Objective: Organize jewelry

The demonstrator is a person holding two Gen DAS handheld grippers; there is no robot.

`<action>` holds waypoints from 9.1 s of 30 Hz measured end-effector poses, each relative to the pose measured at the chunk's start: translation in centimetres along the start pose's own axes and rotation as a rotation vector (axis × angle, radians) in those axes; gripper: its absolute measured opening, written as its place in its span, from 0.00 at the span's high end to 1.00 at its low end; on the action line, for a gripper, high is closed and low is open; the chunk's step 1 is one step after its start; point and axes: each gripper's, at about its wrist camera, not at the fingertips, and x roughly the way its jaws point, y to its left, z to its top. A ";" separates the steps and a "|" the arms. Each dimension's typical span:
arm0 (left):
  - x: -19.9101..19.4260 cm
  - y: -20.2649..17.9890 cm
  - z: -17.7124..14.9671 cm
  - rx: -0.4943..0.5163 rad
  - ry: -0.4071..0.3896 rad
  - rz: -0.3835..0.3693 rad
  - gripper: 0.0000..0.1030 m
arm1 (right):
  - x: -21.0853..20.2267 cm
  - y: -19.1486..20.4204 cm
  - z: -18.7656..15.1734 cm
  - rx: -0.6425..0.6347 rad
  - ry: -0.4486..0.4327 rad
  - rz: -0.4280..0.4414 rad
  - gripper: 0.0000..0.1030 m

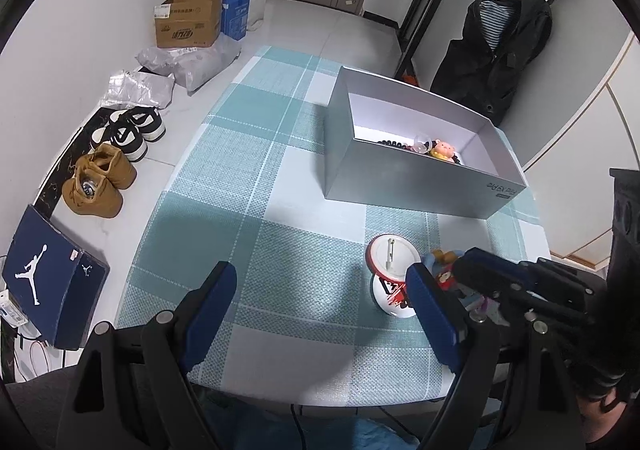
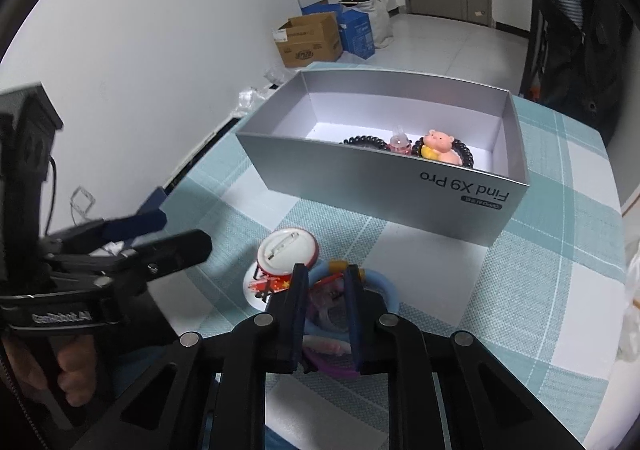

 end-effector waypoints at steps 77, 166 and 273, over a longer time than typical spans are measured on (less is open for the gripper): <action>3.2 -4.5 0.9 0.183 0.112 -0.093 0.89 | -6.3 -4.5 2.4 0.176 -0.201 0.155 1.00; 3.0 -4.6 9.7 0.059 -0.006 -0.201 0.47 | -1.9 -6.9 8.6 0.287 -0.194 0.134 0.73; 1.7 -1.3 -0.7 0.082 0.057 -0.089 0.22 | -2.1 -5.8 -0.1 0.258 -0.133 0.115 0.42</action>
